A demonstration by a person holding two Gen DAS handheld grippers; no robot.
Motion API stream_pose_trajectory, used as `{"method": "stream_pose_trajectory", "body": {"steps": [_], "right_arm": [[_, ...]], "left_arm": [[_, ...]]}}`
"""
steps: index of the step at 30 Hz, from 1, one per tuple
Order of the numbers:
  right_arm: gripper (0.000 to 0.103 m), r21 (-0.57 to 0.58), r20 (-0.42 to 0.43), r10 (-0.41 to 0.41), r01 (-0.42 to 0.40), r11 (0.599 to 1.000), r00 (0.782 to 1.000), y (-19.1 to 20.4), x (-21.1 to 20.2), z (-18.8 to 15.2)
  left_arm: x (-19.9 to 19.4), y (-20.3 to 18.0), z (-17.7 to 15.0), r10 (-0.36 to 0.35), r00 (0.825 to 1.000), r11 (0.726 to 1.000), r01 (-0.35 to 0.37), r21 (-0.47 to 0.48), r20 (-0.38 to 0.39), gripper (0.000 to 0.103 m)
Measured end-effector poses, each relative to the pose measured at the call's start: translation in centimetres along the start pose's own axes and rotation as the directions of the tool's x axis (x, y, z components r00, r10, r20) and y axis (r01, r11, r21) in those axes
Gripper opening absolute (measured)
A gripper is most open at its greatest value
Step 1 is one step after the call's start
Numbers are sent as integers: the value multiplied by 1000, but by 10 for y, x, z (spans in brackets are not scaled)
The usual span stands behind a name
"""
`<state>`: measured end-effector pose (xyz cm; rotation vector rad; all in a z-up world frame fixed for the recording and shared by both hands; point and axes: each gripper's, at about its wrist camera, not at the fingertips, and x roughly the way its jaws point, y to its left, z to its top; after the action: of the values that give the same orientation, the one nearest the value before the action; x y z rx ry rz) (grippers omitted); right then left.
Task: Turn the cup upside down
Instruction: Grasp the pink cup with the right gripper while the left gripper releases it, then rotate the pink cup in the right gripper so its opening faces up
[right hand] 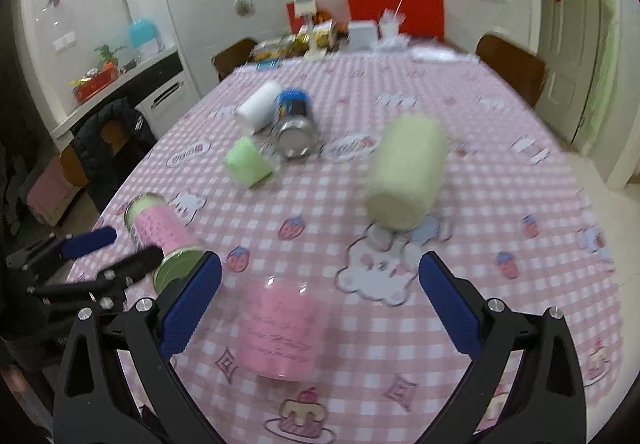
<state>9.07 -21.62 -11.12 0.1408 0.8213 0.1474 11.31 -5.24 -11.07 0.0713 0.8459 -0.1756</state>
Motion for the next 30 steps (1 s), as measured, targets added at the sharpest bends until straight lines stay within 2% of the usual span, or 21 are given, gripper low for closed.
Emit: {"method": "stream_pose_trajectory", "body": {"steps": [3, 9, 13, 14, 17, 19, 26, 30], "right_arm": [[95, 45, -75, 49, -45, 998, 996, 1, 21, -6], [95, 101, -156, 55, -40, 994, 986, 3, 45, -15], [86, 116, -183, 63, -42, 992, 981, 4, 53, -18], [80, 116, -189, 62, -40, 992, 980, 5, 55, -18], [71, 118, -214, 67, -43, 992, 974, 5, 61, -19], [66, 122, -220, 71, -45, 991, 973, 4, 64, -18], [65, 112, -208, 56, -34, 993, 976, 3, 66, -10], [65, 91, -165, 56, -41, 995, 985, 6, 59, -4]], "left_arm": [[4, 7, 0, -4, 1000, 1000, 4, 13, 2, 74], [12, 10, -2, 2, 1000, 999, -3, 53, 15, 74], [15, 12, -2, -21, 1000, 998, 20, 60, 17, 74], [16, 12, -1, -22, 1000, 998, 21, 62, 18, 74], [17, 15, 0, -16, 1000, 998, 14, 56, 23, 74], [18, 17, 0, -14, 1000, 999, 12, 53, 25, 74], [19, 17, 3, -17, 999, 998, 15, 57, 30, 74], [20, 17, 6, -23, 999, 999, 22, 43, 33, 74]]}}
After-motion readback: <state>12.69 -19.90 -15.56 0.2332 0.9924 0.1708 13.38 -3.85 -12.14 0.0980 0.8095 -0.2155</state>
